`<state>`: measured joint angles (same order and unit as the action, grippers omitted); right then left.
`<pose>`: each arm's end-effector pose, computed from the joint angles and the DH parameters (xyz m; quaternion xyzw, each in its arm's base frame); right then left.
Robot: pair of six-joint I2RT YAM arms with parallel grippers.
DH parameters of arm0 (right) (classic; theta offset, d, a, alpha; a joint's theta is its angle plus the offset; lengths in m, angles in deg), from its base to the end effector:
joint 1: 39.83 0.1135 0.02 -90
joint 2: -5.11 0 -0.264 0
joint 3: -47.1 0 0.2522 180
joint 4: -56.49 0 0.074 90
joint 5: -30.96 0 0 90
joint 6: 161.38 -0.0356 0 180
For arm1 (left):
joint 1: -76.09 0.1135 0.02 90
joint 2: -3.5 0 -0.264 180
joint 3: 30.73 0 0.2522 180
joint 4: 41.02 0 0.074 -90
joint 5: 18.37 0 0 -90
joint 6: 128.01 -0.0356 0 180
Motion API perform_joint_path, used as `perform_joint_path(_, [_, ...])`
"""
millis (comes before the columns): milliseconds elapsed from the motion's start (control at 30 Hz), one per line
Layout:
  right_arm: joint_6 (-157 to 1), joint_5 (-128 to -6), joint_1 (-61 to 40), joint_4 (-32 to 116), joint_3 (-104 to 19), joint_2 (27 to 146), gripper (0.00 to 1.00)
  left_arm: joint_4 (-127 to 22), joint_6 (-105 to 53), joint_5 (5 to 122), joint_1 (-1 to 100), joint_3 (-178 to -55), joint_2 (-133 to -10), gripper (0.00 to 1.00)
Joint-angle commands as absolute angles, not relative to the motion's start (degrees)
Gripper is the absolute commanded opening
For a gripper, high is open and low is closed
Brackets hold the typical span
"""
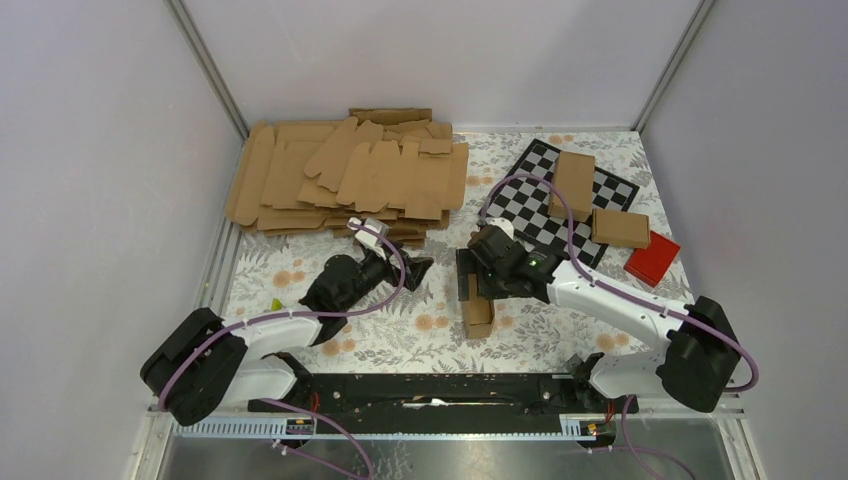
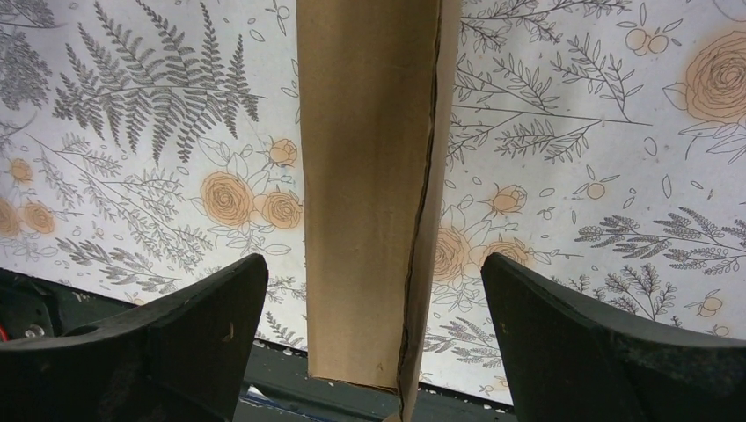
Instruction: Fold the paper box
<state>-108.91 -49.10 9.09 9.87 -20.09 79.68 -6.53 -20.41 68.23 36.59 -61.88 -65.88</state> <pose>0.1781 0.1949 0.2474 -0.0674 0.9455 0.1508 0.2808 0.1796 -0.1508 0.1974 0.1585 0.7123 -0.3456 0.5899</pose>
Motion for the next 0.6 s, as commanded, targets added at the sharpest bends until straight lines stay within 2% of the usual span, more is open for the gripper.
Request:
perform_joint_path(0, [-108.9,-47.2,10.3,7.3,-21.9,82.0,1.00,-2.4,-20.1,66.2,36.9,-63.3,-66.5,0.99])
perform_joint_path(167, [-108.2,-44.4,11.5,5.7,-22.8,84.4,0.96,-2.4,-20.3,65.9,36.8,-63.3,-66.6,0.99])
perform_joint_path(267, [-107.5,-43.9,11.6,5.6,-22.5,84.5,0.86,-2.1,-20.3,65.4,36.8,-63.3,-66.9,0.99])
perform_joint_path(433, [-104.8,-47.0,11.6,7.3,-21.7,84.0,0.63,-2.0,-20.3,65.3,36.8,-63.3,-67.2,0.99])
perform_joint_path(567, [-101.6,-49.4,11.6,9.4,-20.4,82.4,0.56,-1.8,-20.3,64.9,36.8,-63.4,-67.2,0.99])
